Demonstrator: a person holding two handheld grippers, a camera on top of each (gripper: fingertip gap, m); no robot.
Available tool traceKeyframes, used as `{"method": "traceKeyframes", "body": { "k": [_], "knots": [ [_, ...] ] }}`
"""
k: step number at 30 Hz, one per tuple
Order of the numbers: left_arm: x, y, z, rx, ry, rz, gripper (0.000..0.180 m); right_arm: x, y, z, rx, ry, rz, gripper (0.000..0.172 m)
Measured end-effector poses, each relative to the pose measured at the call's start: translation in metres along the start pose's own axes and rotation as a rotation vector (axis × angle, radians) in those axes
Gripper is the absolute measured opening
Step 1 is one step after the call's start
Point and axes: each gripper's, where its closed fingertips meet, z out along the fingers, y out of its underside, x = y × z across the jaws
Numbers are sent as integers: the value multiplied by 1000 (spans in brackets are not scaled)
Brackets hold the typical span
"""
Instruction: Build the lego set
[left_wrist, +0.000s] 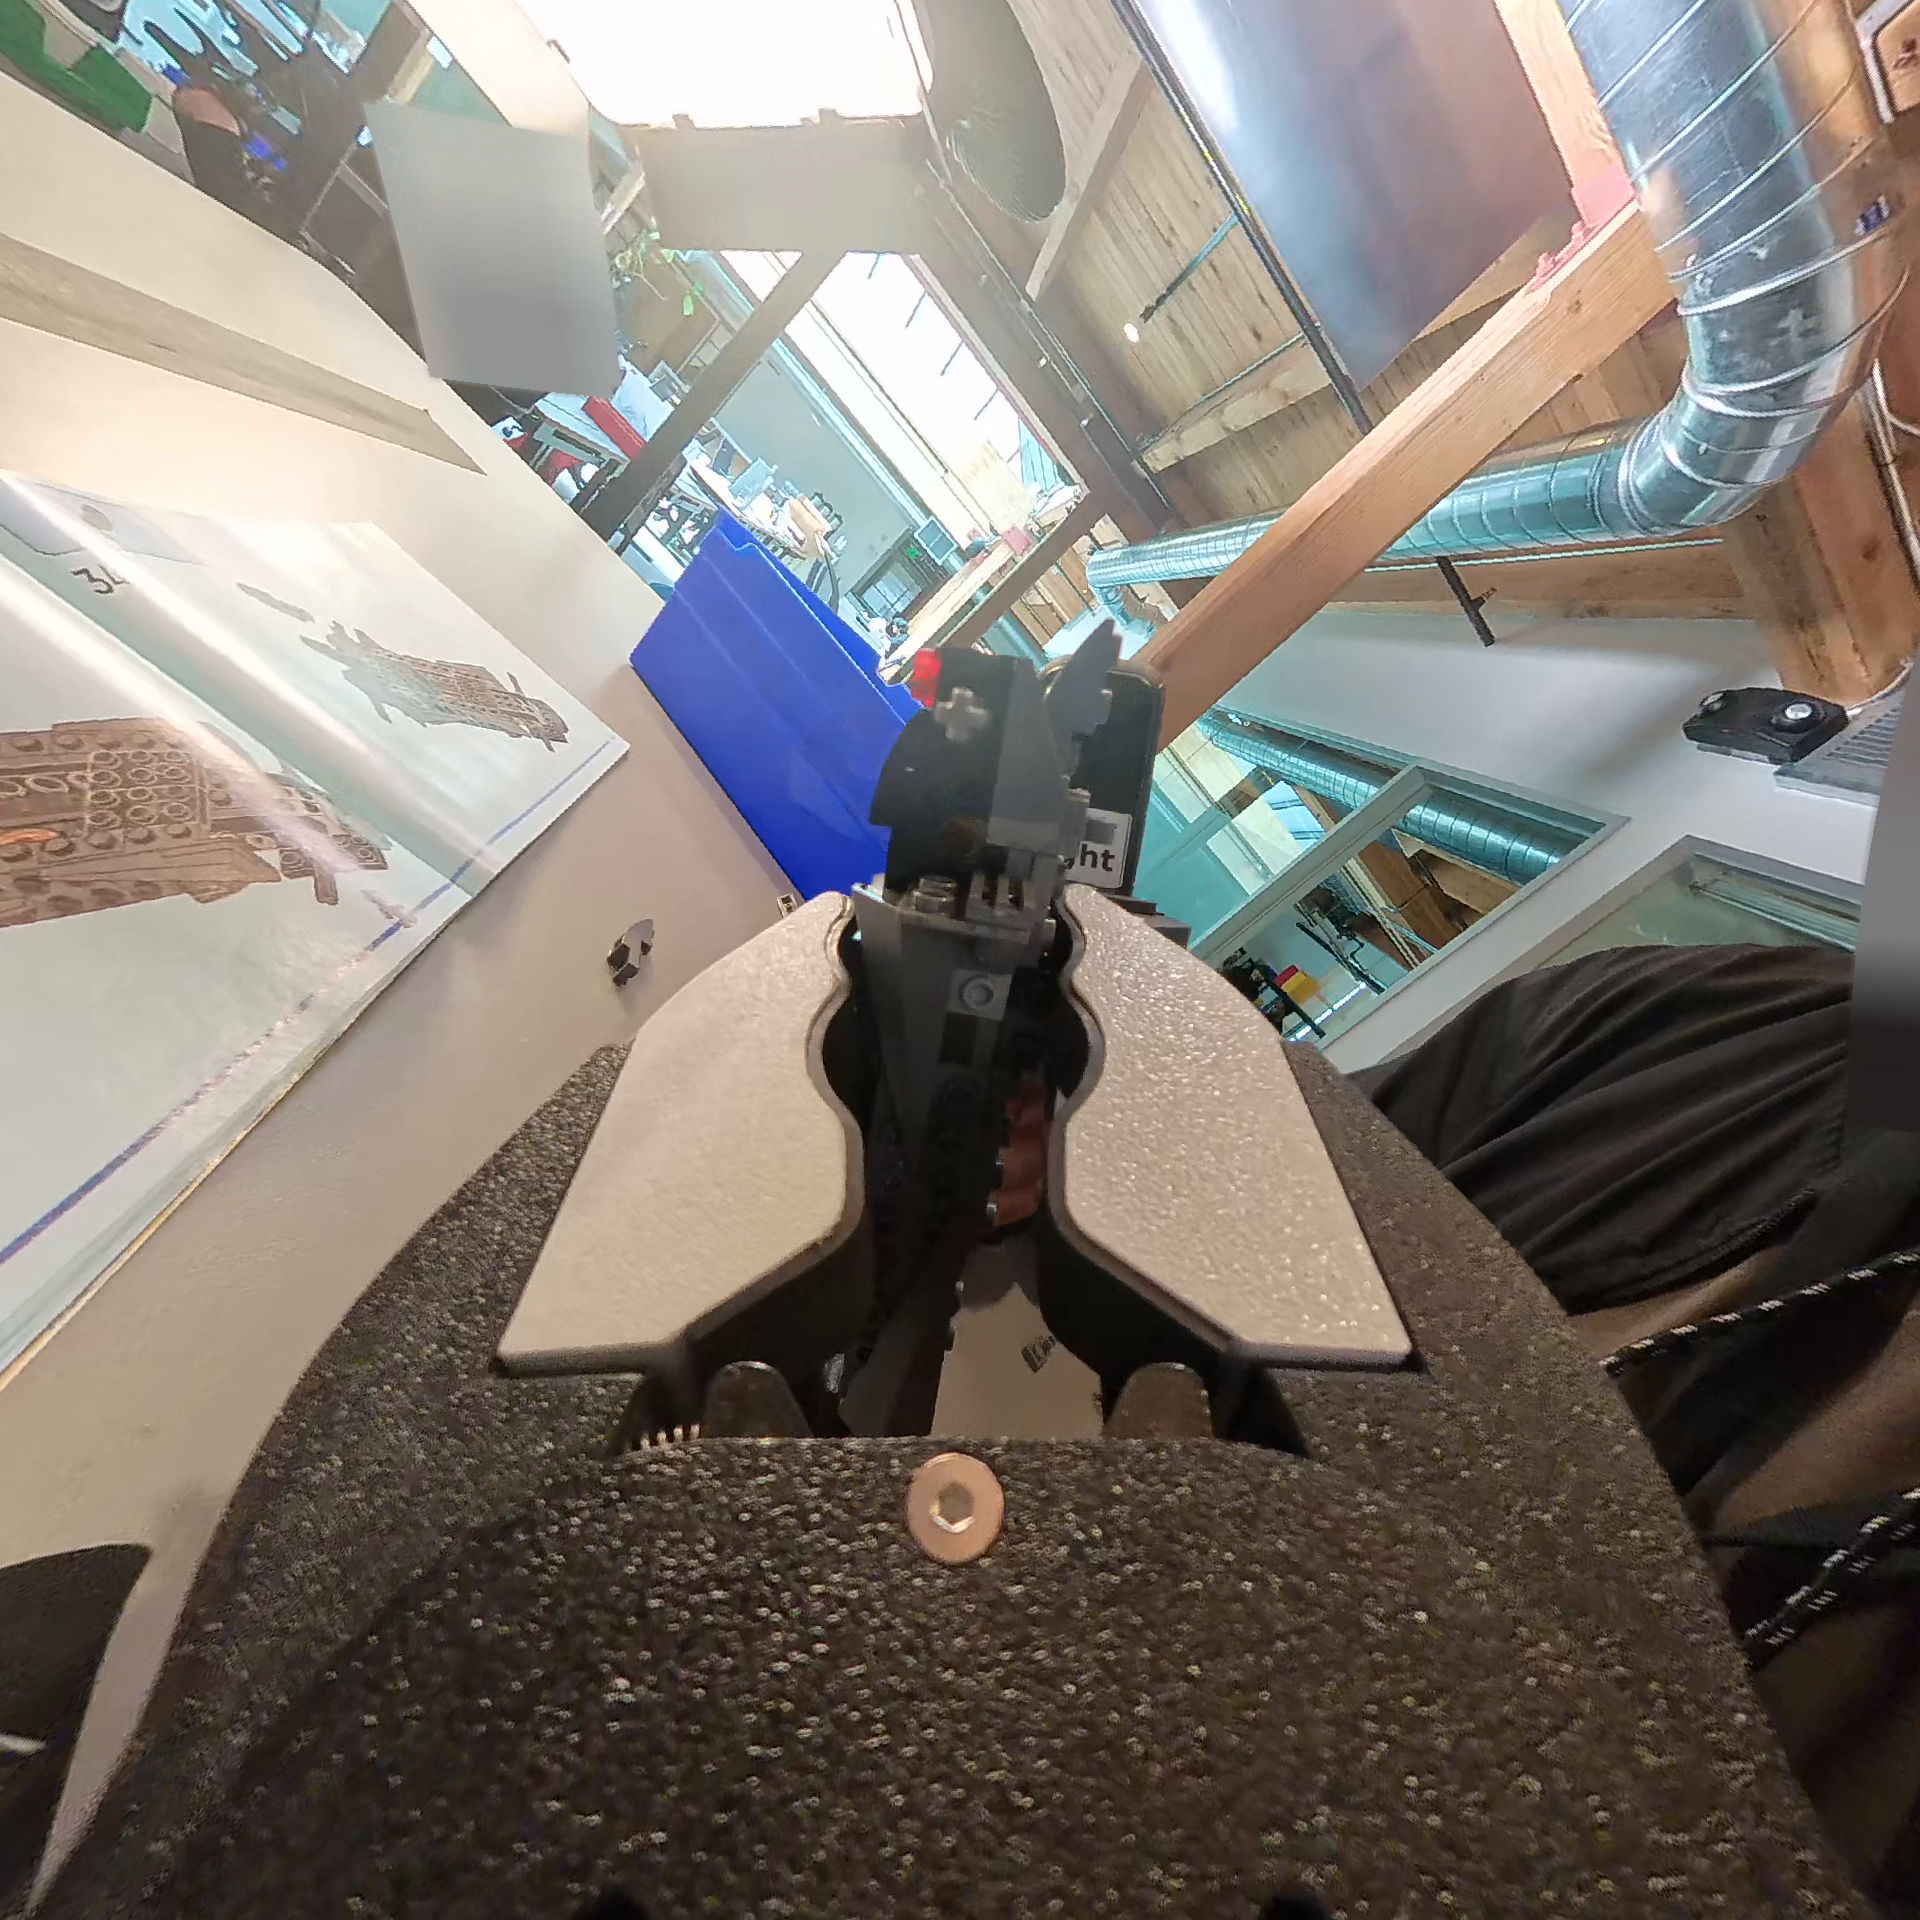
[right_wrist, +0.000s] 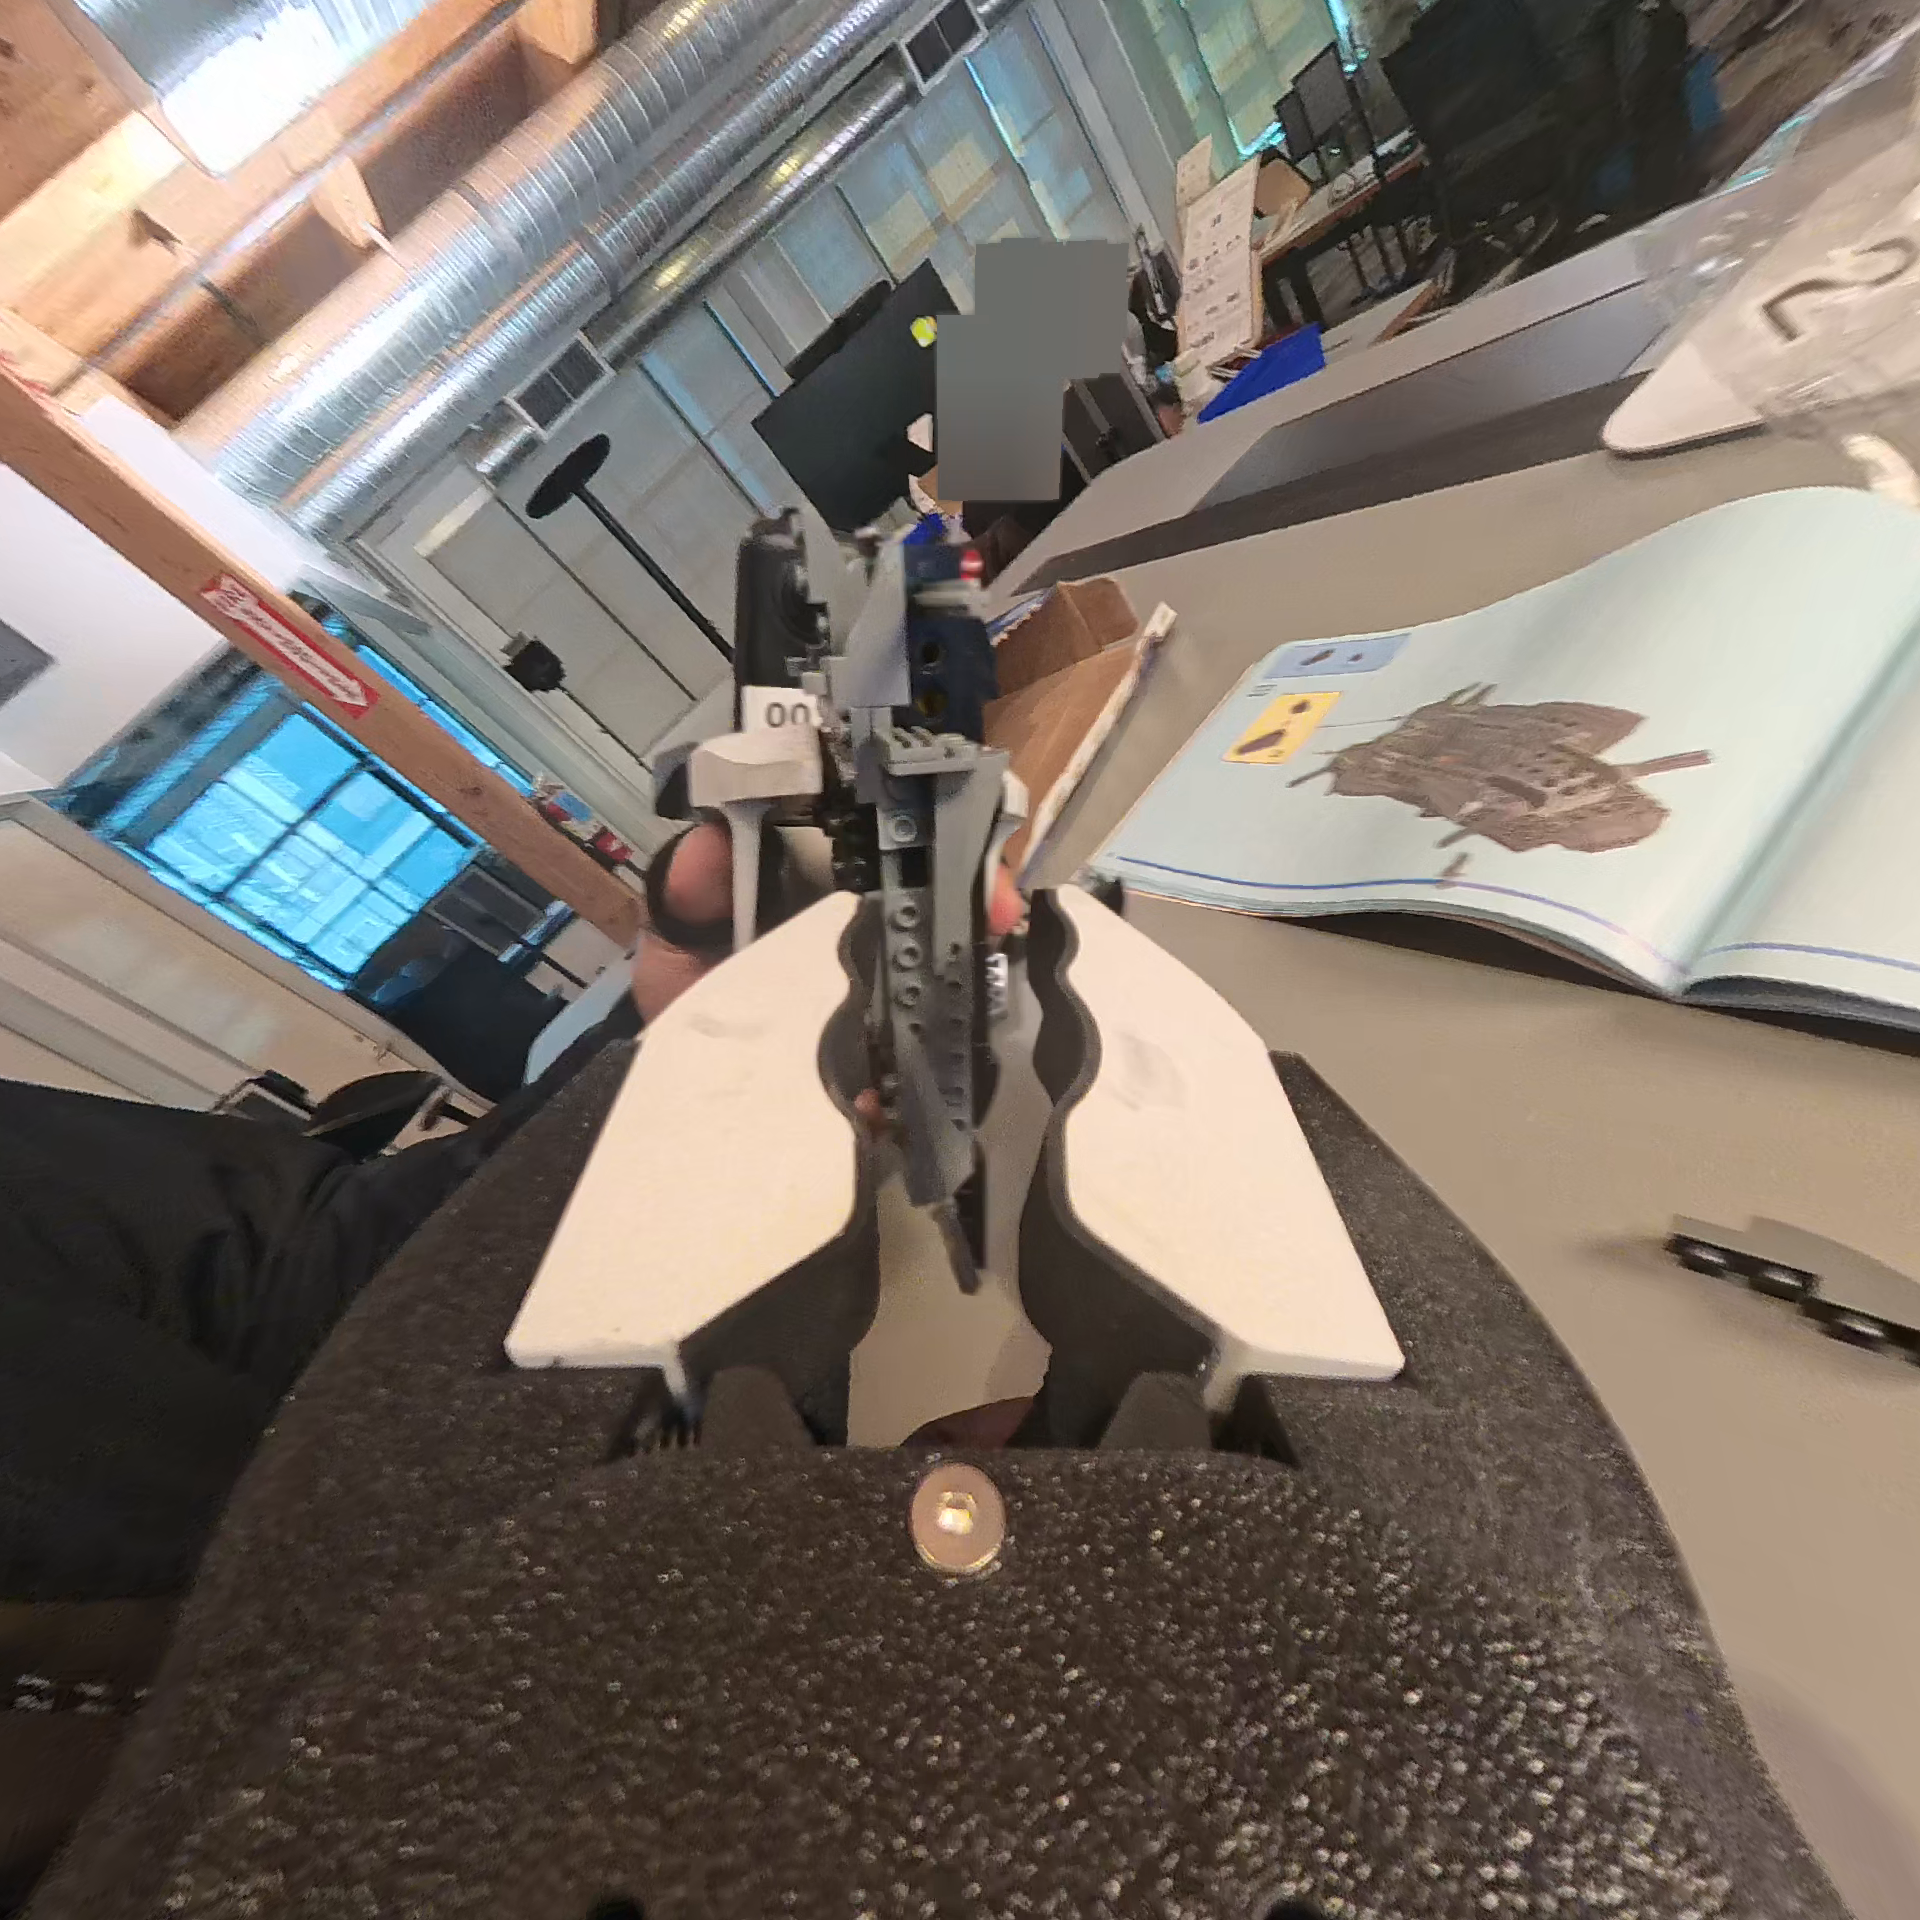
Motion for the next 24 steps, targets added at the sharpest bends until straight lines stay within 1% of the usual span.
{"method": "traceKeyframes", "body": {
  "k": [1,3,6,9,10,11,13,17,20,24],
  "knots": [
    [-1,-1,-1,6,-4,-10,34,9,-3,-4,-11,51,-21,28],
    [-2,-4,-4,18,-7,-27,34,35,-8,-15,-47,205,-68,28],
    [-3,-7,-7,29,-12,-47,34,76,-7,-35,-162,465,-162,31],
    [0,-8,-8,24,-4,-53,34,98,4,-47,-320,607,-280,31],
    [0,-8,-9,16,-7,-53,34,104,9,-50,-380,643,-303,34],
    [0,-7,-9,8,-12,-51,34,109,13,-54,-428,674,-316,42],
    [-1,-5,-10,-7,-20,-46,34,113,20,-58,-488,679,-318,44],
    [-3,-3,-11,-21,-27,-45,34,118,28,-59,-522,650,-232,45],
    [-2,-1,-10,-33,-14,-49,34,122,28,-60,-518,631,-207,38],
    [0,3,-8,-59,-13,-37,34,120,30,-59,-529,585,-186,23]
  ]
}}
